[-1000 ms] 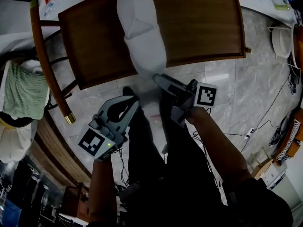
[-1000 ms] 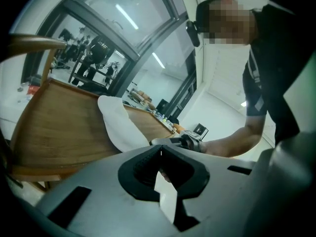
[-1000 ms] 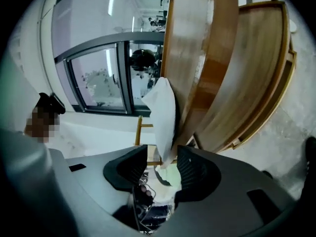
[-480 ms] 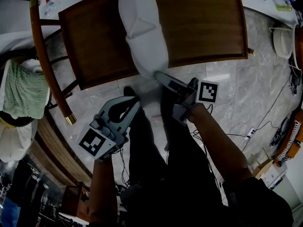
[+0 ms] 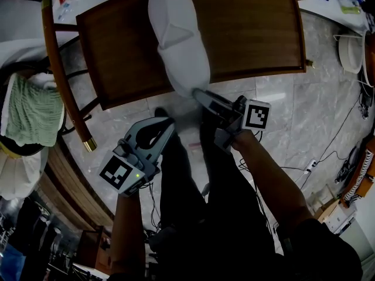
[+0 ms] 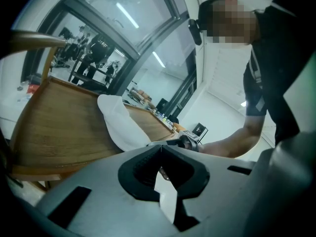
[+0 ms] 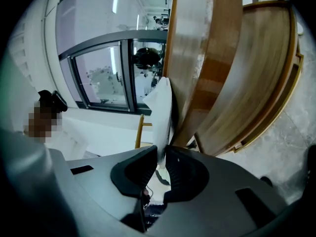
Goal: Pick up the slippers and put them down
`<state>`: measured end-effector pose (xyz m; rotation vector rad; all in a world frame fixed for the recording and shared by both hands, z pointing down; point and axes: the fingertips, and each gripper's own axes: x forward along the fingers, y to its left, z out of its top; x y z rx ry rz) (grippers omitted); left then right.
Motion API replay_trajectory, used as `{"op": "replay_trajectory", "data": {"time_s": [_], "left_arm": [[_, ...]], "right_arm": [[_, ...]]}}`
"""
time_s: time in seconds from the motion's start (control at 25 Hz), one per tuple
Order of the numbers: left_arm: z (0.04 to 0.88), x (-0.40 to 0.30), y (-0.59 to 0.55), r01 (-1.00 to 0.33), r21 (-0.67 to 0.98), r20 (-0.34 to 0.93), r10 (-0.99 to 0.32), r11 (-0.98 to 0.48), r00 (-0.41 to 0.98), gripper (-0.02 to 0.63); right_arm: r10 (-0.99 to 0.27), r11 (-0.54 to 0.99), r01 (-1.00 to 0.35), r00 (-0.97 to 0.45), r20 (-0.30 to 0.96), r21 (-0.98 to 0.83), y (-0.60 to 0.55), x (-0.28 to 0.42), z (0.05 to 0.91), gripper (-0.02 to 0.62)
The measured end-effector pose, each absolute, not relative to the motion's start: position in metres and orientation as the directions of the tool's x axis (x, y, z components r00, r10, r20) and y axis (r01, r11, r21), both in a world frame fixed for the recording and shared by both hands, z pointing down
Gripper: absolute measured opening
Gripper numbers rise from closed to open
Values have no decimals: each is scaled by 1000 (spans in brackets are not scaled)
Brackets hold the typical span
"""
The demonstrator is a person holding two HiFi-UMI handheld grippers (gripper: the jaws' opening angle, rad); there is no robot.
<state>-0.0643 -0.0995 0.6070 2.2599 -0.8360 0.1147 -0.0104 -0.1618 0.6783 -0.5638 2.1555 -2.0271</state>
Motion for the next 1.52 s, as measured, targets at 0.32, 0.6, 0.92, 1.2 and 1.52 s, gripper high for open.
{"op": "replay_trajectory", "data": {"time_s": [0.32,0.6,0.92,1.2,1.52], "left_arm": [[586,-63,-106,-600,565,289,-545,-566,787,14],[539,-71,-119,-621,511,261,-581,-595,771,12],[448,-86,-138,-668,383,215,-642,-638,736,14],[339,-104,-146,-706,240,122,-700,-667,703,14],[228,-121,-142,-725,26,43,-724,-688,689,14]], "right_arm": [[-360,159,-182,-926,114,-970,-171,-11,648,61],[-380,272,-136,-925,24,-953,-187,-15,586,61],[-353,446,-70,-930,-103,-892,-200,-23,465,63],[-286,648,-36,-937,-199,-761,-193,-28,344,61],[-227,812,13,-914,-335,-584,-182,-30,213,61]]}}
